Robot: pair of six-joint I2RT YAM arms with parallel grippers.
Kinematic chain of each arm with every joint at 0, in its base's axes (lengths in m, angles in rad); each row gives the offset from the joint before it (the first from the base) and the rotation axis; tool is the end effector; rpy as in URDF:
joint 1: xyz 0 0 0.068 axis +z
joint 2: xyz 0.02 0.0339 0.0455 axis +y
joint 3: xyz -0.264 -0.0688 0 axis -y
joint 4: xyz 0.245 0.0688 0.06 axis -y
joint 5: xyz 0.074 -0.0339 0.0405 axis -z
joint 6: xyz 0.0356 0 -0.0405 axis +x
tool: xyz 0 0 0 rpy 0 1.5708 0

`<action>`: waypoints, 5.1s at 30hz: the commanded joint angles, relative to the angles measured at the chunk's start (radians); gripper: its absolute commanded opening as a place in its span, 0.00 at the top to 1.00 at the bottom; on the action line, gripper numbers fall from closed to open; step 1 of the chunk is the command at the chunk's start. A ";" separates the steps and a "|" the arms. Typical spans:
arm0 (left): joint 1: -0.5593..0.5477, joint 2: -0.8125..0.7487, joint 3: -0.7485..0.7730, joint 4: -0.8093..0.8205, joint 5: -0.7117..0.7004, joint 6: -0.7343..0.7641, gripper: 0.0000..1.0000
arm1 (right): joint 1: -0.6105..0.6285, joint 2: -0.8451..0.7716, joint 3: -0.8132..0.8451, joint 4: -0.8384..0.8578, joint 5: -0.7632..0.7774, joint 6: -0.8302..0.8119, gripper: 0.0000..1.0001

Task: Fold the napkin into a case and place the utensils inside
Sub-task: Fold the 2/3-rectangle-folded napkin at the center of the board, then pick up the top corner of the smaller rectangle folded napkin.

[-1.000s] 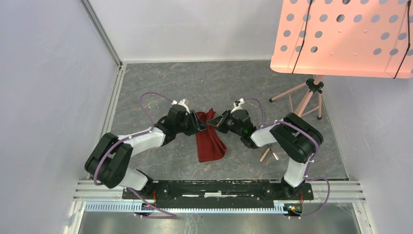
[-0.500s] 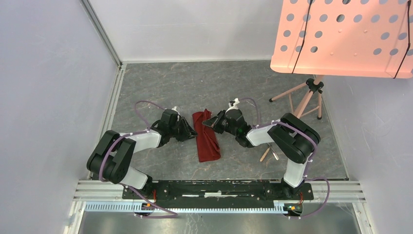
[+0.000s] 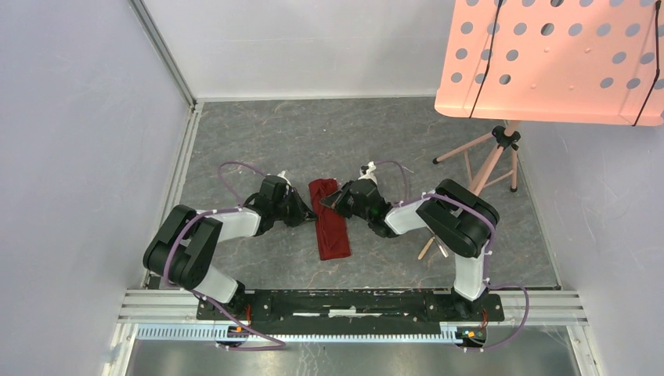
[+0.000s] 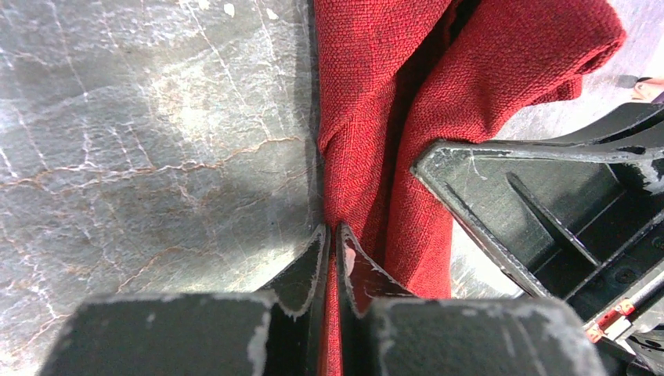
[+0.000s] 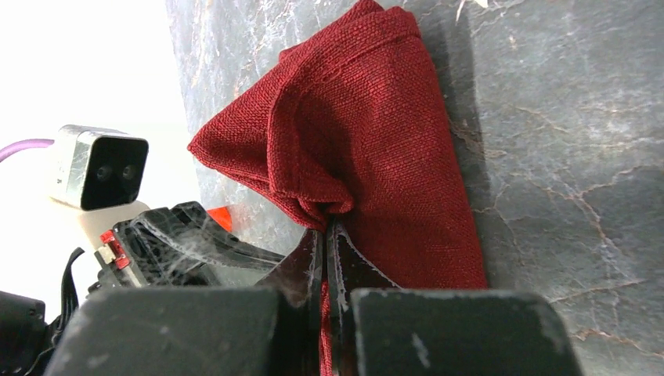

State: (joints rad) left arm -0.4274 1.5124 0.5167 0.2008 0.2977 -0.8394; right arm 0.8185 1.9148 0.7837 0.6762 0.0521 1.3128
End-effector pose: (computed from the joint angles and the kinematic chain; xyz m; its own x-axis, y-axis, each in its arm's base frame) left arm 0.2358 -0.1189 0.1270 -0.8679 -0.3865 -0.3119 -0.0939 0.7444 -0.6611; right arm 0.2515 0.2660 0.1177 -0.7507 0.6110 -0.2513 0.1124 0.4930 0.8627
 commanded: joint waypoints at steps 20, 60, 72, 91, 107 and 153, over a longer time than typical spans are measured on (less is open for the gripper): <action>0.019 -0.178 -0.047 -0.109 0.018 0.169 0.60 | 0.021 0.056 0.052 0.015 0.023 -0.059 1.00; -0.267 0.020 -0.231 0.454 -0.243 -0.438 0.90 | -0.058 -0.348 -0.223 -0.207 -0.659 -0.799 0.47; -0.323 -0.081 -0.260 0.376 -0.260 -0.389 0.63 | -0.057 -0.381 -0.328 -0.306 -0.568 -0.966 0.62; -0.086 -0.734 -0.204 -0.406 -0.131 -0.059 0.33 | -0.050 -0.296 0.092 -0.391 -0.149 -0.981 0.34; -0.083 -0.792 -0.216 -0.425 -0.090 0.008 0.27 | 0.072 -0.171 0.235 -0.484 0.152 -0.918 0.44; -0.082 -0.783 -0.025 -0.567 -0.189 0.126 0.25 | 0.188 -0.079 0.302 -0.548 0.403 -1.004 0.60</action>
State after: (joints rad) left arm -0.5163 0.7265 0.4416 -0.3691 0.1318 -0.7559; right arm 1.0061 1.8347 1.0992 0.0704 0.4465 0.3183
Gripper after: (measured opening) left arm 0.746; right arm 0.456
